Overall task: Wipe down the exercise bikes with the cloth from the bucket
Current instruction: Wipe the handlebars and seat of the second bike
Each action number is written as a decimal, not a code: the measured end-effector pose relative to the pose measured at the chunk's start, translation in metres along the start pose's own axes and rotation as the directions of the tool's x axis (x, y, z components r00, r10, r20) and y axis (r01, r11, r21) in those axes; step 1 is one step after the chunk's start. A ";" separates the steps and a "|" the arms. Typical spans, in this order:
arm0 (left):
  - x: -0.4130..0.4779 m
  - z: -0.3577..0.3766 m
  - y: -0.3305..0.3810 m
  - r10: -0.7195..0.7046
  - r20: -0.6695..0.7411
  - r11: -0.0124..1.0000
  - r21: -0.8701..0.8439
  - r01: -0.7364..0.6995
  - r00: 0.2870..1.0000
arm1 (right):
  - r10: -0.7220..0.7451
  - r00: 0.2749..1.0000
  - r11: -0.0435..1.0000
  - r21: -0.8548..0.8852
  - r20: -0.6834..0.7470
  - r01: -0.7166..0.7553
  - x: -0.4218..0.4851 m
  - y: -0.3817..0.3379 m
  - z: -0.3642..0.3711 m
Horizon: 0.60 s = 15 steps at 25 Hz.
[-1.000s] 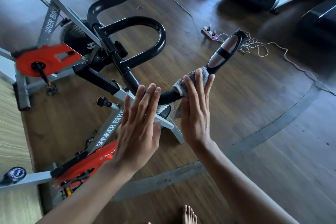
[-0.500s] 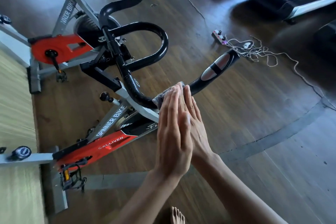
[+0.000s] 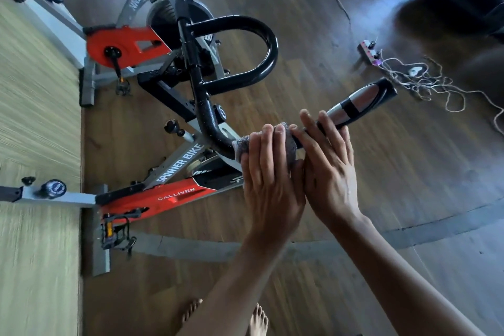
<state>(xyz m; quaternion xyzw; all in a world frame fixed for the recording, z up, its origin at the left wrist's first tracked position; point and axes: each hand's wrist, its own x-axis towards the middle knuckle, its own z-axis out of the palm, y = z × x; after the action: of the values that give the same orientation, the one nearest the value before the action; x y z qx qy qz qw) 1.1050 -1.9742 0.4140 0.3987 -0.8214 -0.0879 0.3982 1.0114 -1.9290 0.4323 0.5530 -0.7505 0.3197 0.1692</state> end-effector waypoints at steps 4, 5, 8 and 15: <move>0.008 0.011 -0.021 0.086 -0.132 0.995 0.052 -0.080 0.987 | 0.047 0.999 0.999 0.025 0.004 -0.047 -0.002 -0.005 0.006; 0.008 0.012 -0.029 0.130 -0.139 0.991 0.056 -0.123 0.982 | 0.067 0.998 0.997 0.038 -0.004 -0.067 -0.003 -0.008 0.007; 0.010 0.012 -0.056 0.281 -0.146 0.959 0.081 -0.272 0.949 | 0.157 0.986 0.985 0.079 -0.048 -0.153 -0.005 -0.023 0.015; 0.034 0.008 -0.117 0.576 -0.192 0.790 -0.121 -0.601 0.795 | 0.493 0.844 0.867 0.203 -0.210 -0.456 -0.003 -0.081 0.046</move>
<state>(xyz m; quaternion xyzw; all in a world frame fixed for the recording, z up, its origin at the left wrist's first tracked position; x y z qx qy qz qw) 1.1559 -2.0782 0.3744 0.0912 -0.8625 -0.0020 0.4977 1.0929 -1.9722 0.4201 0.3147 -0.8106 0.4738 0.1392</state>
